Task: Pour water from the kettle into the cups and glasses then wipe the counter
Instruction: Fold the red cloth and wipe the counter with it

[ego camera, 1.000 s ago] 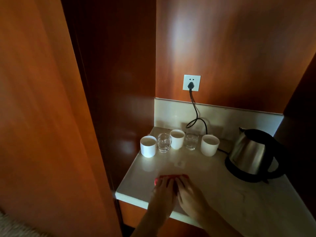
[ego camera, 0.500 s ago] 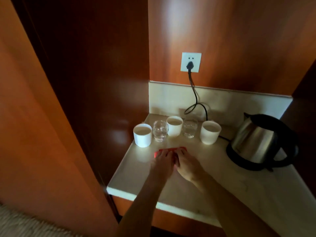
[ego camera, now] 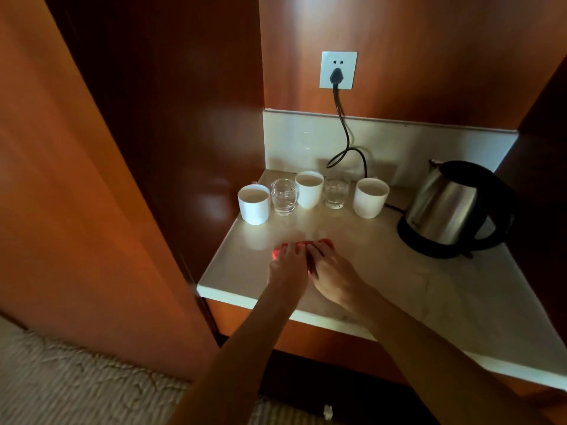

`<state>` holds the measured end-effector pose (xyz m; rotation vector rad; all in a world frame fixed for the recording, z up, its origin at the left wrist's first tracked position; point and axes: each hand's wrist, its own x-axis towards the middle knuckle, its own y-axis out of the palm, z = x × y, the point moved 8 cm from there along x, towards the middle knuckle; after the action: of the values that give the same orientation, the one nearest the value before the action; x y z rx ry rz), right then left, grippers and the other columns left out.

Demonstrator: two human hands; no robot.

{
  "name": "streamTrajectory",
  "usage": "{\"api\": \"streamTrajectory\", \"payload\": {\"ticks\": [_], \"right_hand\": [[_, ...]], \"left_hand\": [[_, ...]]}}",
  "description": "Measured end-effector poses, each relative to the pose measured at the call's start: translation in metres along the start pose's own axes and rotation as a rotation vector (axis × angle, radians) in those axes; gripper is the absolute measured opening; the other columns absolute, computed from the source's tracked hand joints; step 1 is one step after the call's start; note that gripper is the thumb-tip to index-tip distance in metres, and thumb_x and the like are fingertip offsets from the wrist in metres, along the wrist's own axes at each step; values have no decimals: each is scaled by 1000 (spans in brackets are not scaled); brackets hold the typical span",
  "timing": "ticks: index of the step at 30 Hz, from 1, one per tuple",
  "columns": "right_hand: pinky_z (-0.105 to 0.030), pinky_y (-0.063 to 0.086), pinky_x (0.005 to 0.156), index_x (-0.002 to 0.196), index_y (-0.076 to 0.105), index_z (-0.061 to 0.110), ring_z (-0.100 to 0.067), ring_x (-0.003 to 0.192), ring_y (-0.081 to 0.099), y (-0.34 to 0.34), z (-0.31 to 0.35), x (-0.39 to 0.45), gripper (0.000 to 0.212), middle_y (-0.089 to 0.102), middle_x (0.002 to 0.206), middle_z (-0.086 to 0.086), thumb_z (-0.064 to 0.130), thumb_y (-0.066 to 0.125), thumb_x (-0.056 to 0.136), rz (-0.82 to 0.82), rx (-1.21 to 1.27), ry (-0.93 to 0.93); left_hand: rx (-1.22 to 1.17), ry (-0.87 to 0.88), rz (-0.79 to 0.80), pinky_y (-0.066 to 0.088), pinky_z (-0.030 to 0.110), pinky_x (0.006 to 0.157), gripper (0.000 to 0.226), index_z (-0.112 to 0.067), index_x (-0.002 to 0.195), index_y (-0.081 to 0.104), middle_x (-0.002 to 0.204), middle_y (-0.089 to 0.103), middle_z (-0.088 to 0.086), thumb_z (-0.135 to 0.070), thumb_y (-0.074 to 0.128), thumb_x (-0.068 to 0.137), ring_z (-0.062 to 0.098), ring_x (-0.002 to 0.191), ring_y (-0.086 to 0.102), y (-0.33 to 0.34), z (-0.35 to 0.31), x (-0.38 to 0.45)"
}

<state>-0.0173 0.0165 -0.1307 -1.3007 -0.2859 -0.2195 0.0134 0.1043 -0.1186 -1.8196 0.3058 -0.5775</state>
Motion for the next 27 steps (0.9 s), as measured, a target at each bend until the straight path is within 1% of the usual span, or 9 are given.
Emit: {"api": "streamTrajectory", "payload": {"ticks": [3,9,11,13,14,16,20,23,27], "right_hand": [[-41,47,107,125,67,2,-31,117,62,14,-10,21,43,68,122,-14,22,45,94,-39,-23,1],[-38,49,104,129,64,9,-25,119,56,38,-34,68,45,64,128,-8,29,38,99,-9,-33,-22],[-29,44,107,135,62,25,-11,126,50,34,-43,80,44,59,137,8,33,35,101,10,9,15],[-10,36,106,126,65,47,10,121,51,29,-51,85,41,60,128,29,43,37,96,40,61,122],[-8,35,105,125,66,45,7,122,53,30,-49,83,43,63,126,27,44,36,94,90,44,99],[-24,40,111,133,64,20,-19,128,55,38,-45,70,49,65,131,0,33,36,95,181,-86,24],[-39,63,78,119,71,0,-32,106,70,5,-37,19,43,71,117,-17,19,76,81,84,-124,38],[-33,60,53,109,77,6,-25,85,76,-11,-38,-14,44,75,107,-11,26,84,71,46,-229,68],[-33,62,57,100,78,2,-27,81,75,-26,-35,-11,51,76,96,-12,19,94,55,-128,-273,2]], "left_hand": [[-99,33,-39,51,37,95,36,-15,132,53,131,54,4,-20,49,96,23,127,46,13,10,20],[-108,91,-143,48,37,101,39,-11,126,59,127,60,8,-23,60,89,25,123,54,27,26,61],[-102,108,-181,50,36,99,38,-10,121,62,121,64,8,-26,61,87,25,118,58,24,23,70],[-92,89,-193,49,35,99,36,-11,118,63,117,65,6,-27,60,86,24,114,59,27,25,74],[-76,89,-186,47,35,101,35,-12,119,63,117,64,6,-25,60,86,23,115,58,27,25,75],[-20,117,-116,40,36,106,36,-14,122,60,121,62,3,-23,55,87,22,118,55,29,20,73],[-23,218,78,39,39,106,38,-18,123,59,128,56,3,-30,41,92,24,124,46,28,-8,45],[-39,236,130,51,43,91,30,-22,114,62,127,50,2,-36,44,94,26,122,38,19,-32,23],[-69,137,39,55,40,78,31,-18,125,57,127,53,4,-29,51,96,28,122,44,21,-39,24]]}}
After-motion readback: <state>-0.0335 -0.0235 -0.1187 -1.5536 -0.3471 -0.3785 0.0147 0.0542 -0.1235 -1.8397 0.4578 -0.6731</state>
